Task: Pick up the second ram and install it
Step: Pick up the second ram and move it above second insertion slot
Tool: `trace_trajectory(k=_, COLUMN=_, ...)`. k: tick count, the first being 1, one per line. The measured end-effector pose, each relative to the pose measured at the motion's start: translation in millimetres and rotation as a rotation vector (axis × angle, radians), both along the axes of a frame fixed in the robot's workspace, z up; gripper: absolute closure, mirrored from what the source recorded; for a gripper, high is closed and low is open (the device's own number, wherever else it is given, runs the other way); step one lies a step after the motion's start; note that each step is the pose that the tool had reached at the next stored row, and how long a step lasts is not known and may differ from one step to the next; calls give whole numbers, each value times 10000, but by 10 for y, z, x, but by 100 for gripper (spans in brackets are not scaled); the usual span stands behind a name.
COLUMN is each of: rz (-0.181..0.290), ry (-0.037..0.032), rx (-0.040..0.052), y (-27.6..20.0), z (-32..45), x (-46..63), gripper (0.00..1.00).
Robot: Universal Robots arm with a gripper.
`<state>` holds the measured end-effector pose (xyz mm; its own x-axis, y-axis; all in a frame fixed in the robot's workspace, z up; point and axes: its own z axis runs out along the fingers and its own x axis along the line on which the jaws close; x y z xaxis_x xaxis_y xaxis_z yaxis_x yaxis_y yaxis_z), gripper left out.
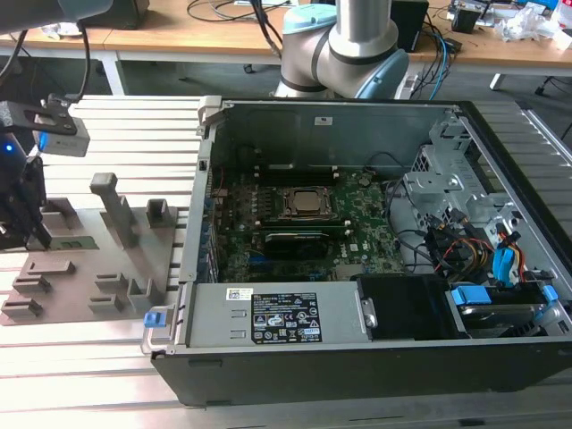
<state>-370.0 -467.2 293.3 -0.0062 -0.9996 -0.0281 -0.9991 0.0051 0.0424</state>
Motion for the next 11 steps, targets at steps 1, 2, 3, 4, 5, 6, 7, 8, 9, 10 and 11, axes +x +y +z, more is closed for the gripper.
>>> trace_trajectory(k=1, rz=0, ry=-1, rx=-4, y=0, z=14, x=0, gripper=86)
trace_trajectory(k=2, rz=-1, ry=0, rx=-6, y=0, z=26, x=0, gripper=86)
trace_trajectory(k=3, rz=-1, ry=-1, rx=-11, y=0, z=46, x=0, gripper=86)
trace_trajectory(k=4, rz=-1, ry=0, rx=-16, y=0, z=71, x=0, gripper=86)
trace_trajectory(k=5, rz=0, ry=0, rx=-23, y=0, z=114, x=0, gripper=86)
trace_trajectory(k=6, rz=0, ry=0, rx=-28, y=0, z=135, x=0, gripper=86)
trace_trajectory(k=7, rz=-1, ry=1, rx=-32, y=0, z=162, x=0, gripper=86)
trace_trajectory(k=8, rz=0, ry=1, rx=-35, y=0, z=183, x=0, gripper=86)
trace_trajectory(k=9, rz=0, ry=-1, rx=-36, y=0, z=203, x=0, gripper=86)
trace_trajectory(k=10, rz=0, ry=0, rx=-39, y=0, z=221, x=0, gripper=86)
trace_trajectory(k=11, rz=-1, ry=0, rx=-38, y=0, z=239, x=0, gripper=86)
